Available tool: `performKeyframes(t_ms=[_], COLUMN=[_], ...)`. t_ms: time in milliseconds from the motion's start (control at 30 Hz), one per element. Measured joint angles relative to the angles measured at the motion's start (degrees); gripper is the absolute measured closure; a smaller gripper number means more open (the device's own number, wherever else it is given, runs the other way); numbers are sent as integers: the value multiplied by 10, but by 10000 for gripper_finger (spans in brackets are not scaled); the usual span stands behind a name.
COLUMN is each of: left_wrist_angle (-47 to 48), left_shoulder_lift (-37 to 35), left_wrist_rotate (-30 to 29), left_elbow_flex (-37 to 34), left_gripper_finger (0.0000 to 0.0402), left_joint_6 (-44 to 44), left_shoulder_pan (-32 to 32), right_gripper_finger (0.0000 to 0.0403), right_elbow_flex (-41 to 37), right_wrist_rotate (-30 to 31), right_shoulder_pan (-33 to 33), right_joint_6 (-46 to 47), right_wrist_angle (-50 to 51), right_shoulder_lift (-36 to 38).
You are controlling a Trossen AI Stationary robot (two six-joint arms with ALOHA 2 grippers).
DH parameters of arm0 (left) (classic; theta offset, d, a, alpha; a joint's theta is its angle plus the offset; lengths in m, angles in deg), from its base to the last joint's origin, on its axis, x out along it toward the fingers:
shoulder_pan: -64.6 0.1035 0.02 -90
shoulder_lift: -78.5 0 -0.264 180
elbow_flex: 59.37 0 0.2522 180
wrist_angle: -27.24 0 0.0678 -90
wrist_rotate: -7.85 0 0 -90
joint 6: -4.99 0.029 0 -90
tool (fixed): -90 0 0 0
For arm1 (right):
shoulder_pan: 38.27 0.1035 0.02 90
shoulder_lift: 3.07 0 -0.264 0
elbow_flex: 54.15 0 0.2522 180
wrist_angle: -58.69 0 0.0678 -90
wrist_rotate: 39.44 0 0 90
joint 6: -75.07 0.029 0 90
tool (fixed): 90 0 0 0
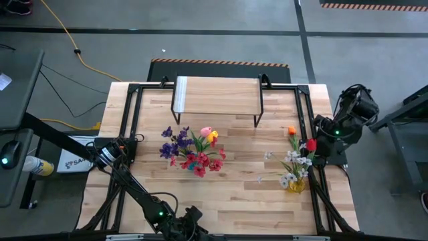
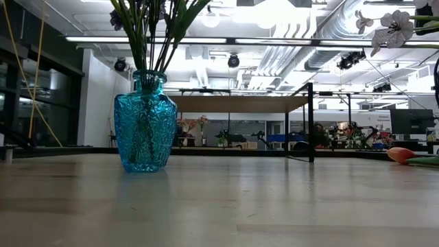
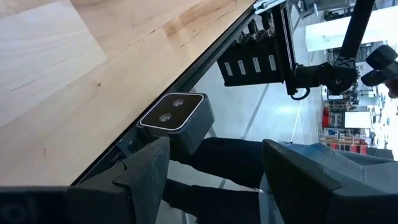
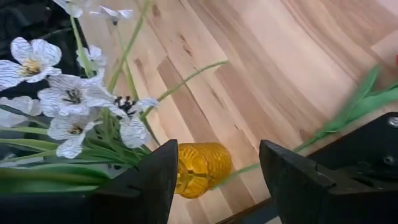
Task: Pick and place flowers into a vace then onto a shelf
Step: Adjust the vases
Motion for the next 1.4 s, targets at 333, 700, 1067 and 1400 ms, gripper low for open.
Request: performKeyframes(t_ms=[333, 700, 1067, 1400], left_wrist_angle=[0, -3, -3, -6], left_shoulder_lift=[0, 0, 0, 0], left_wrist_rotate=[0, 0, 15, 13], left_elbow_flex=[0, 0, 0, 0], left_gripper_finger=[114, 114, 114, 114], left_joint_6=[0, -2, -1, -4], left_shoulder_pan=[0, 0, 0, 0], right_gripper_finger=[187, 187, 187, 187], right_elbow_flex=[0, 7, 12, 12], right_wrist_rotate=[45, 53, 105, 179], right_shoulder_pan=[-4, -126, -235, -367], right_joint_6=[-35, -109, -179, -274], right_wrist_angle=[48, 49, 48, 49], right_shoulder_lift=[-56, -66, -66, -66])
